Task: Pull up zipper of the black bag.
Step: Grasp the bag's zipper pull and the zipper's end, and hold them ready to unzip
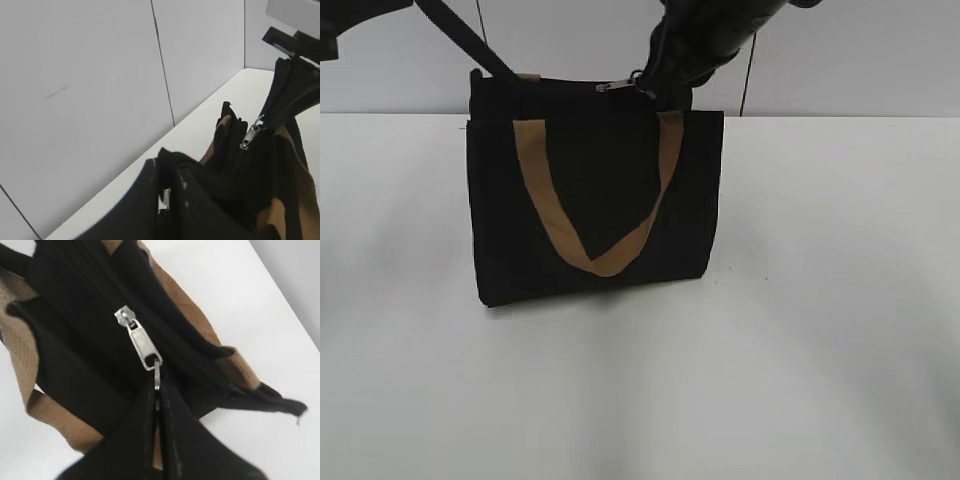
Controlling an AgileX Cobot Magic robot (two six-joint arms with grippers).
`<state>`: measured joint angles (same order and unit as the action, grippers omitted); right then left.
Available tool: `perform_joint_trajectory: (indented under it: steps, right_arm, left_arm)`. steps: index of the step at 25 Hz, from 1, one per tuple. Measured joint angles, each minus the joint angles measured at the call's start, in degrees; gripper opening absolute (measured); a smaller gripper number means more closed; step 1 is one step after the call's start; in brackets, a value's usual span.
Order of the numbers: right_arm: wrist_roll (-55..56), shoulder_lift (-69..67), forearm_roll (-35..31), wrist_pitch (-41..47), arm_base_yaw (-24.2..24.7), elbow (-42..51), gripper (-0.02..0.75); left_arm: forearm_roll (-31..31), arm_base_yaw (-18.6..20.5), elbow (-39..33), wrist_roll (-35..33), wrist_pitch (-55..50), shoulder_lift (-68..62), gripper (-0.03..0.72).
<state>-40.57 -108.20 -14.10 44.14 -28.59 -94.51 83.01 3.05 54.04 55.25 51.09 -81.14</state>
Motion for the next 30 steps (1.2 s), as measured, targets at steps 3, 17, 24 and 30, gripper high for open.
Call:
perform_joint_trajectory:
  steps: [3,17,24,30]
  right_arm:
    - [0.98,0.51,0.11,1.36,1.99,0.0,-0.015]
    - [3.67,0.63,0.13,3.92,6.46,0.0,-0.015]
    - [5.02,1.55,-0.63,3.64,5.19,0.0,0.118]
    - [5.94,4.65,-0.75,5.55,5.01,0.0,0.363]
  left_arm:
    - [-0.05,0.0,0.0,0.0,0.0,0.11,0.022]
    - [-0.05,0.0,0.0,0.0,0.0,0.11,0.022]
    - [0.22,0.0,0.0,1.08,-1.44,0.05,0.026]
    - [1.15,0.1,0.07,5.58,-6.41,1.52,0.232]
